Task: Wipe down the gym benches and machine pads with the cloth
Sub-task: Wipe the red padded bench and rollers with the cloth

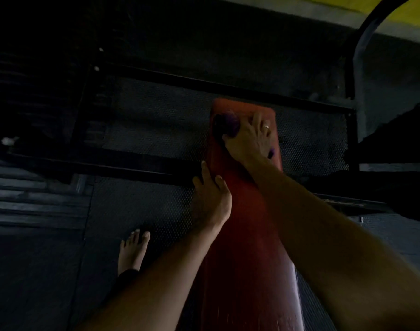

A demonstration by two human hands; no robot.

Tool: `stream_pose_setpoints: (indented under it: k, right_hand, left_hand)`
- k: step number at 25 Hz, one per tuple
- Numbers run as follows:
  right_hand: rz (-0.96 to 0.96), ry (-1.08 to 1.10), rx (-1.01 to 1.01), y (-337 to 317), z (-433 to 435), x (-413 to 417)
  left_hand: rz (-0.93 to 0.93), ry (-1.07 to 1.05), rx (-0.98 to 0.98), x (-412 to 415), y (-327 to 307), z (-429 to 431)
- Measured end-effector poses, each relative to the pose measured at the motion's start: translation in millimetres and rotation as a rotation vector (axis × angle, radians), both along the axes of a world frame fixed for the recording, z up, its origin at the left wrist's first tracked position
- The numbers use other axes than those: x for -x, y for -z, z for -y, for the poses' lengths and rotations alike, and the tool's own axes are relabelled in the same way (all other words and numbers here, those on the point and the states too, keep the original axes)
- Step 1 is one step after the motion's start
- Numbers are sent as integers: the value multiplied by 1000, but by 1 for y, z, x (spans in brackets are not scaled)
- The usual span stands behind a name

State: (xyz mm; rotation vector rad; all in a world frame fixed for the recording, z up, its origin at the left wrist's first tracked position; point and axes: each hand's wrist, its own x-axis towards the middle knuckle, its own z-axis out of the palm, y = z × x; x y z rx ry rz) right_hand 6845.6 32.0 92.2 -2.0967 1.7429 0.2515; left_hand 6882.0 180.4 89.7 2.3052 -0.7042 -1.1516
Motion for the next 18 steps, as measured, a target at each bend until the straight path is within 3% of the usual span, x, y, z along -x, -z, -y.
stream_pose_setpoints:
  k: [6,9,11,13,18]
  right_hand:
    - [275,-340,97,2,-29,44]
    - [200,-118,201,17,-1,54]
    - [142,136,159,22,27,32]
    - [160,184,100,19,34,11]
    - [317,-290,23,2,0,53]
  left_hand:
    - [79,61,25,-2,15,24]
    - [159,88,-3,-5,17,27]
    - [191,123,1,-5,15,26]
    - [206,137,0,-7,17,28]
    - [203,185,4,-25,27,60]
